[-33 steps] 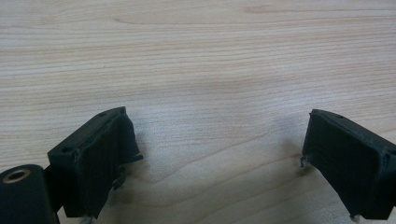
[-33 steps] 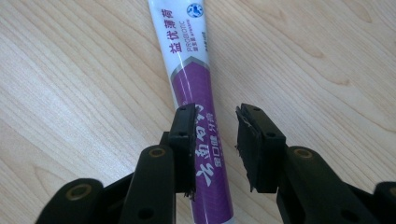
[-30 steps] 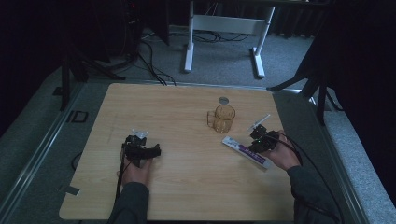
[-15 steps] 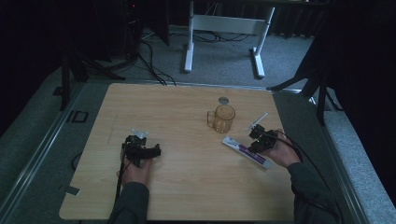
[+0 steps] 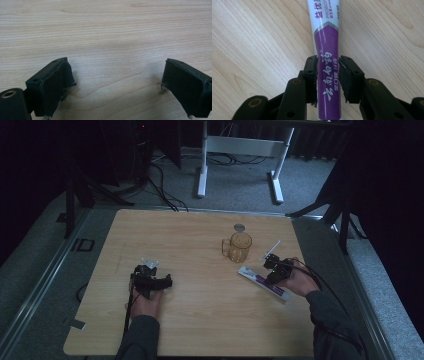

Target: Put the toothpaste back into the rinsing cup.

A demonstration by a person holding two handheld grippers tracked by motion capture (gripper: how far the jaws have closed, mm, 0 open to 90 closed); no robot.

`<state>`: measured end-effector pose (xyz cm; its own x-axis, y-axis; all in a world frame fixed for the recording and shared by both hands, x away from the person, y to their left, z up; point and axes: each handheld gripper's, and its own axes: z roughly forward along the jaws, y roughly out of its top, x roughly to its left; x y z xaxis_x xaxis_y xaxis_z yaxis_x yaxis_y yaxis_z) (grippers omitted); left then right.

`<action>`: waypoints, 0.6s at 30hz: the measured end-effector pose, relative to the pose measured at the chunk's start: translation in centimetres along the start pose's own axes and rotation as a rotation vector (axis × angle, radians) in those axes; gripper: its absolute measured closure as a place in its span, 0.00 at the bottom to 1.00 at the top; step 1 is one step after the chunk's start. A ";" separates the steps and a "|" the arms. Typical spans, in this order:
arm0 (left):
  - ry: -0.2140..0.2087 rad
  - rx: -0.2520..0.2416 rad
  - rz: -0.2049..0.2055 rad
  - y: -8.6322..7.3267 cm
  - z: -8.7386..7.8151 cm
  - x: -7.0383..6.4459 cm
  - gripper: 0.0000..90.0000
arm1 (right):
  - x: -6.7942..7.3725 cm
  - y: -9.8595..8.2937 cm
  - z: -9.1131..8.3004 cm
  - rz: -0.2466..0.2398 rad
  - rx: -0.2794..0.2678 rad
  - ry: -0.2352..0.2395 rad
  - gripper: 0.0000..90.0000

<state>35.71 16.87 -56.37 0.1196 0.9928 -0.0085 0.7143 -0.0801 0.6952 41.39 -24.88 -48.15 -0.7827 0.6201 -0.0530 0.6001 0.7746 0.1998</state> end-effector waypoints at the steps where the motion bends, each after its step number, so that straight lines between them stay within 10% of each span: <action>1: 0.000 0.000 0.000 0.0 0.0 0.0 0.08 | -0.1 0.1 0.1 -0.003 0.005 -0.001 0.75; 18: 0.000 0.000 0.000 0.0 0.0 0.0 0.08 | -0.3 1.0 1.3 -0.027 0.071 -0.006 0.74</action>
<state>35.71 16.88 -56.37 0.1199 0.9928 -0.0083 0.7146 -0.0805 0.6949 42.41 -24.08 -49.17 -0.7979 0.5994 -0.0635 0.5891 0.7978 0.1285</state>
